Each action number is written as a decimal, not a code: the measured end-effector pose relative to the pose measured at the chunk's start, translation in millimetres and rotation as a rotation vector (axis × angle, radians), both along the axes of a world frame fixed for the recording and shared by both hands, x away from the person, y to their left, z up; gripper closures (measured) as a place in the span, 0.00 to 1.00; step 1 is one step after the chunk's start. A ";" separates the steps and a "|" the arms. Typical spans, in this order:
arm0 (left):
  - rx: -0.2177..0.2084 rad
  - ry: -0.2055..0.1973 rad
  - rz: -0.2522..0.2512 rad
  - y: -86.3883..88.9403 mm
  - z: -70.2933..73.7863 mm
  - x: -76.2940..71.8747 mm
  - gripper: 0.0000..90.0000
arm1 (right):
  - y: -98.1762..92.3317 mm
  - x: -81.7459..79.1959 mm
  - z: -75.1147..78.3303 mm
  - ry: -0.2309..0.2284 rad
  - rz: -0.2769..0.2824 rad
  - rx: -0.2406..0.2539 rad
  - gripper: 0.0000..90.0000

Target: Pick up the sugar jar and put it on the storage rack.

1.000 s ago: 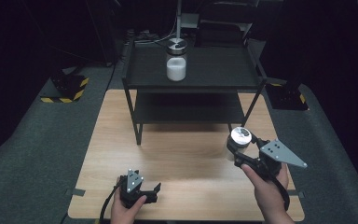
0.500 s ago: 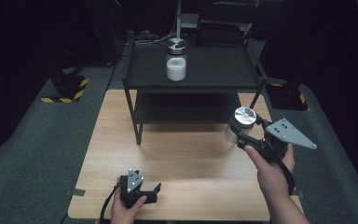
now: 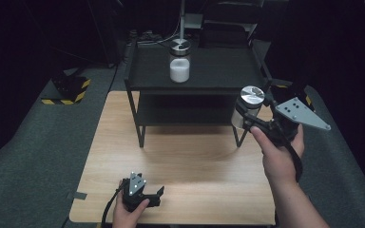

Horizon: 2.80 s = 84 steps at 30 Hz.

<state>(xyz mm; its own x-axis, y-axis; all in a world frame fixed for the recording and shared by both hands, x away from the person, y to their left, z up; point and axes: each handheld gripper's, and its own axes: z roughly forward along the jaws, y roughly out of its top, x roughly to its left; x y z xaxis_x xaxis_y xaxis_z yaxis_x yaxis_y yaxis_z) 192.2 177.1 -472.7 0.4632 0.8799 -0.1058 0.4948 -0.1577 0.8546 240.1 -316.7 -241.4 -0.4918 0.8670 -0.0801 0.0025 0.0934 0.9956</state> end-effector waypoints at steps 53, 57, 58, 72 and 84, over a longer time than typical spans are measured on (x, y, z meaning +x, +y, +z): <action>-0.027 0.007 -0.014 6.7 -1.3 1.8 0.01 | 52.7 119.3 19.8 -0.025 -0.121 0.071 0.35; -0.032 0.009 -0.007 7.0 -1.4 1.7 0.01 | 53.0 123.4 14.8 -0.027 -0.129 0.085 0.35; -0.032 0.009 -0.005 6.9 -1.4 1.4 0.01 | 52.9 124.1 12.9 -0.029 -0.129 0.088 0.35; -0.018 0.001 -0.011 5.1 -1.2 0.0 0.01 | 51.7 126.9 -0.8 -0.077 -0.114 0.084 0.34; -0.013 0.004 -0.014 4.8 -0.4 0.6 0.01 | 47.0 126.3 7.0 -0.028 -0.101 0.082 0.25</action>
